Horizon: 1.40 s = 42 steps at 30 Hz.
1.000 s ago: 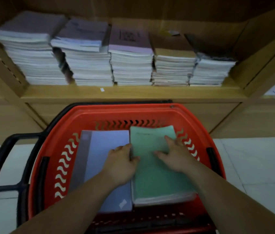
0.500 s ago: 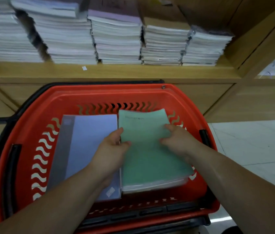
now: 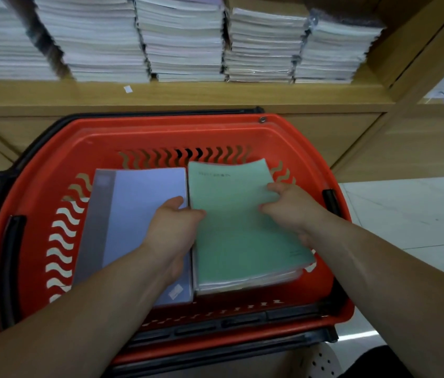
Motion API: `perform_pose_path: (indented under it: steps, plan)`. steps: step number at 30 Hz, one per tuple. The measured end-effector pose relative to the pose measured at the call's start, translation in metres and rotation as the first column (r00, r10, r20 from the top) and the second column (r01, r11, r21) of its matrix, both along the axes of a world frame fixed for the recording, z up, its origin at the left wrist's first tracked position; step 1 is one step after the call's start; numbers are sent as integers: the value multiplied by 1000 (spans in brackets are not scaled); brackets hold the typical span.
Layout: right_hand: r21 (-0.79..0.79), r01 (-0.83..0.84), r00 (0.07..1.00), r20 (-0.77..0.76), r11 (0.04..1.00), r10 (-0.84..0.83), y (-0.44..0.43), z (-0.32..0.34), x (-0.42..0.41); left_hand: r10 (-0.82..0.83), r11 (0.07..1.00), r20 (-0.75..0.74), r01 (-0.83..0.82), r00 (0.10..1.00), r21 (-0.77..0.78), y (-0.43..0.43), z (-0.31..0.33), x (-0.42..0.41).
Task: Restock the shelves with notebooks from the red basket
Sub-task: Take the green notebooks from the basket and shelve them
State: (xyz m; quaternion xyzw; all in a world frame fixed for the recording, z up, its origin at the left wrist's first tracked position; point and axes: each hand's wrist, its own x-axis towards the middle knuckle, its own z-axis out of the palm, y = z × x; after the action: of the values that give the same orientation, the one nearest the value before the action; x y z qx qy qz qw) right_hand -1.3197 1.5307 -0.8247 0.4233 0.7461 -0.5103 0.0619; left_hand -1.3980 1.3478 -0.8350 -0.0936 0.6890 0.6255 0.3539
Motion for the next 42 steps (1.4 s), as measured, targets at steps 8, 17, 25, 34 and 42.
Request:
perform_pose_path:
  steps: [8, 17, 25, 34, 42]
  plan:
    - [-4, 0, 1000, -1, 1000, 0, -6, 8, 9, -146, 987, -63, 149, 987, 53, -1, 12, 2]
    - [-12, -9, 999, -49, 1000, 8, -5, 16, 17, -87, 992, -15, 88, 996, 85, 9, 17, 7]
    - [21, -12, 1000, -9, 1000, 12, -4, 12, 22, -113, 991, -14, 113, 994, 67, 12, 20, 7]
    - [-26, -8, 999, -45, 1000, 6, -6, 15, 23, -128, 978, -39, 132, 991, 162, 11, 16, 3]
    - [15, -73, 983, -168, 997, 74, -24, 30, 6, -100, 963, -131, 129, 986, 239, -13, 44, -13]
